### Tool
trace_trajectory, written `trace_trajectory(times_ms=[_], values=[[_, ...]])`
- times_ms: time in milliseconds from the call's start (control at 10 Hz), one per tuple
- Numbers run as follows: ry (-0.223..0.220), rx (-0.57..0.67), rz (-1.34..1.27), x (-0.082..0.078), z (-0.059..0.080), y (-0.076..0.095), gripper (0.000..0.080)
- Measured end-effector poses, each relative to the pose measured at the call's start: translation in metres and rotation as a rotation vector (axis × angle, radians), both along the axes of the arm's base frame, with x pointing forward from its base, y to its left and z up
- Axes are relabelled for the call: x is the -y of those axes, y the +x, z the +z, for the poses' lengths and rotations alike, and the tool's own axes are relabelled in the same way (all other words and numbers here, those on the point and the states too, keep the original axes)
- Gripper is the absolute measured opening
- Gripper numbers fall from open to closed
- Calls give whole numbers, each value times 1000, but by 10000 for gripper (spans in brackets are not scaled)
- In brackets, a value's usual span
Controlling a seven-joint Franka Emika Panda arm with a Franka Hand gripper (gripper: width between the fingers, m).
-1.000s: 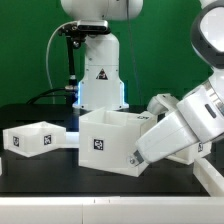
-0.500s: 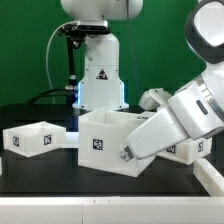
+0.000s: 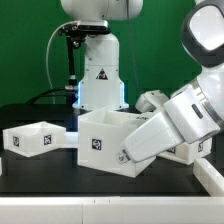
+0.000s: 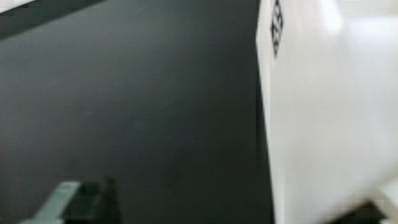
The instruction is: Assemble drawer
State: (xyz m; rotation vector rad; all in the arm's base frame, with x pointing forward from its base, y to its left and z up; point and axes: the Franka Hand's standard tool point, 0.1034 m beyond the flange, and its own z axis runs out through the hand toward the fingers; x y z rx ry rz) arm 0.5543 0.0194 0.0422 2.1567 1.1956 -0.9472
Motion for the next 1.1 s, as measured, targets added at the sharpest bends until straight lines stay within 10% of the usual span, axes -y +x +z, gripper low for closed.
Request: trace_trajectory(times_ms=[100, 300, 1000, 1100], values=[[0, -1, 0, 0, 0, 0, 404], [0, -1, 0, 0, -1, 0, 71], [-23, 34, -28, -1, -1, 0, 2], [-36, 55, -48, -1, -2, 0, 93]])
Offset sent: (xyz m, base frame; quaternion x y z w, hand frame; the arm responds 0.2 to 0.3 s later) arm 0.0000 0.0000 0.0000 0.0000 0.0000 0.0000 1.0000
